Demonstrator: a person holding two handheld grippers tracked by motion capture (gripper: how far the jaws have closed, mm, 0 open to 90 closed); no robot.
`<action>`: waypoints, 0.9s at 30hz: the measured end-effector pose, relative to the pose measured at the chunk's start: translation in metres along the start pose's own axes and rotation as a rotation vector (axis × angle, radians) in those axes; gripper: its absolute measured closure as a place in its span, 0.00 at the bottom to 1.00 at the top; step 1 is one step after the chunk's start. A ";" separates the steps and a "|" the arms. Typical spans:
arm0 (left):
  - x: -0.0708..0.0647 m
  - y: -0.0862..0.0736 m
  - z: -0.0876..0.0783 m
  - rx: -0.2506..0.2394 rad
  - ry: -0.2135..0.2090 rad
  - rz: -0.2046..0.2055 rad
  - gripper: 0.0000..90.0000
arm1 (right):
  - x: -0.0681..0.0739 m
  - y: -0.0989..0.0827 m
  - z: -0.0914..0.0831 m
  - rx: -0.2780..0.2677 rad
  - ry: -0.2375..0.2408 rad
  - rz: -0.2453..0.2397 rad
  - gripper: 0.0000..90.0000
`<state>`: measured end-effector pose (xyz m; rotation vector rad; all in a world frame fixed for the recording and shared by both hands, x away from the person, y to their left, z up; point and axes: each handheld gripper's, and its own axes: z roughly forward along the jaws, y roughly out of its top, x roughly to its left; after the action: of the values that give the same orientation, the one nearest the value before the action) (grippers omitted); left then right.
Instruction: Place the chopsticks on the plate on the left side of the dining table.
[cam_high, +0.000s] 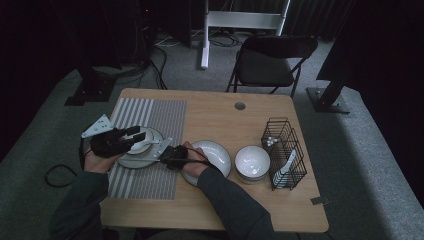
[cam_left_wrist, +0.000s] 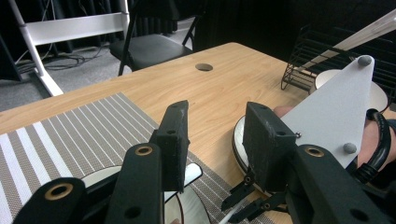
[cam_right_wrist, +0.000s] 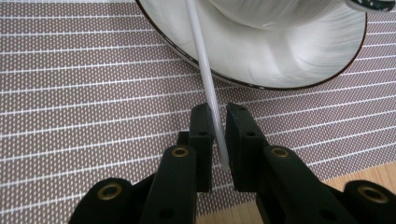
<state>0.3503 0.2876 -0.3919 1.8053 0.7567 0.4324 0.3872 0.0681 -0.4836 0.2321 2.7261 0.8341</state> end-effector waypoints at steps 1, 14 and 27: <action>0.000 0.000 0.000 0.001 0.000 -0.001 0.68 | 0.000 0.001 0.001 -0.003 0.001 0.002 0.90; -0.001 0.000 0.003 0.006 -0.008 0.002 0.68 | -0.001 0.006 0.005 -0.003 -0.019 0.004 0.87; -0.002 -0.001 0.005 0.006 -0.013 0.000 0.68 | -0.001 0.001 -0.015 -0.045 0.004 0.021 0.74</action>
<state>0.3518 0.2835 -0.3946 1.8118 0.7495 0.4185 0.3834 0.0613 -0.4710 0.2499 2.7096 0.9010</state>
